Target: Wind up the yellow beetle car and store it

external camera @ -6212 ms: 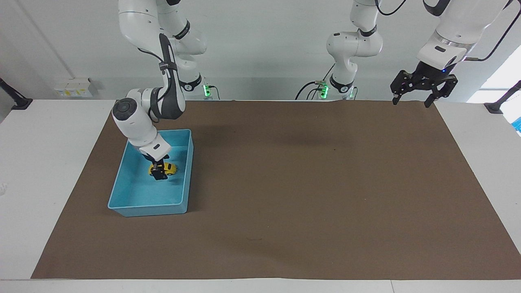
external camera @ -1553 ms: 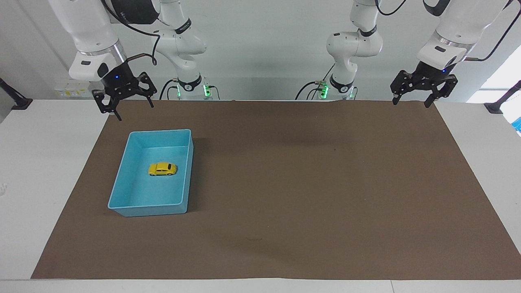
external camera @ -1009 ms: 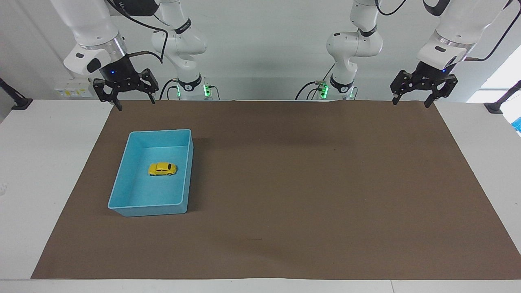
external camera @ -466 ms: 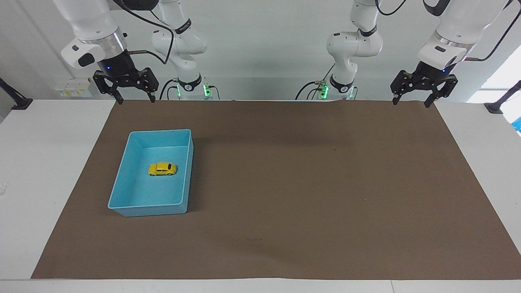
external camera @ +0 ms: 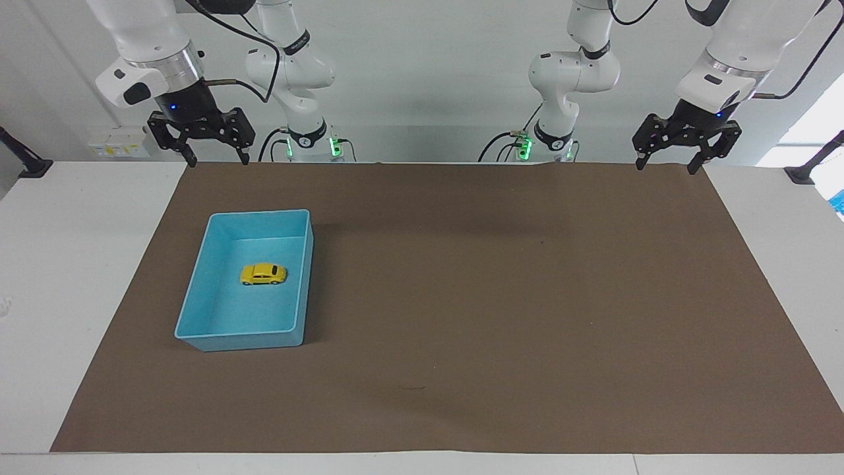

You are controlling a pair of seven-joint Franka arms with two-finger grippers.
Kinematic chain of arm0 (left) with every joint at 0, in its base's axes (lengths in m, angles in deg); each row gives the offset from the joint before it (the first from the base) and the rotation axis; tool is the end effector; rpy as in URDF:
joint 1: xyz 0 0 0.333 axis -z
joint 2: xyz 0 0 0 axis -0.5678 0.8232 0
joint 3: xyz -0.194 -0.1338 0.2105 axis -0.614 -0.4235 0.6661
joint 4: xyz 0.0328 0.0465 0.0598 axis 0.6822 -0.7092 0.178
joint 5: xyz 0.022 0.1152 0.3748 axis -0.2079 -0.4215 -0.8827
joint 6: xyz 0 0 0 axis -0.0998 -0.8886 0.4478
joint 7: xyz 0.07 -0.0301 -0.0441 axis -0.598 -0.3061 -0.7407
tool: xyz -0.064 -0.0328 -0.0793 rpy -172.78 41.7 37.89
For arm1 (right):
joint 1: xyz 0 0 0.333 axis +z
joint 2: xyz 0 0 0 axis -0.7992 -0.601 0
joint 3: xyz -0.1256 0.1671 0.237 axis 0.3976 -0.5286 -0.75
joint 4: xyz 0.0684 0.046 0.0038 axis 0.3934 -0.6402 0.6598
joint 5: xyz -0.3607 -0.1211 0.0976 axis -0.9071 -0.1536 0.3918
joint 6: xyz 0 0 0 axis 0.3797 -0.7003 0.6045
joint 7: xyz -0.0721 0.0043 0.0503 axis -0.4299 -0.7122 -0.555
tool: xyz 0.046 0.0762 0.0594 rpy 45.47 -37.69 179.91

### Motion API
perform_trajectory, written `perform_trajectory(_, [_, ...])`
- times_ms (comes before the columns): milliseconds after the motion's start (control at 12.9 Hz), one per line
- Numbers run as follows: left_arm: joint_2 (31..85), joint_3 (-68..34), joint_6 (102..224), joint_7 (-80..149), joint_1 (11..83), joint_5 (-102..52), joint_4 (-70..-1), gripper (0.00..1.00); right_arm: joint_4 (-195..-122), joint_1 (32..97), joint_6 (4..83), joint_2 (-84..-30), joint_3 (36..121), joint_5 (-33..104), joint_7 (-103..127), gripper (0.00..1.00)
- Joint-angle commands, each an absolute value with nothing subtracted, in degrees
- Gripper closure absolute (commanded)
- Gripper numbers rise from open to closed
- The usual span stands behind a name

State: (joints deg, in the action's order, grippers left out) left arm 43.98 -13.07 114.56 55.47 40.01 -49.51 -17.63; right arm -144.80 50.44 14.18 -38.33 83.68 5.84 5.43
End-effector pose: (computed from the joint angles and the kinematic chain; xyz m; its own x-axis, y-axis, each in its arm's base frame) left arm 0.5291 -0.0442 0.6538 0.9827 -0.1792 0.0474 -0.1796 -0.9837 0.0062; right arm 0.5342 -0.0003 0.6521 0.9996 0.0214 0.0196 0.0217 -0.9996 -0.0165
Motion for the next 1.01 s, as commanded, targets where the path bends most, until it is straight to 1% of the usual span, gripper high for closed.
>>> perform_trajectory(0, [43.67,-13.28,113.83,55.63,39.52,-48.85,-17.69,0.00,-143.79,50.16,13.47,-38.69,83.33,5.01,4.18,0.00])
perform_trajectory(932, [43.67,-13.19,113.83,55.63,39.43,-48.85,-17.69,0.00,-143.79,49.72,13.82,-38.69,83.50,5.18,5.14,0.00])
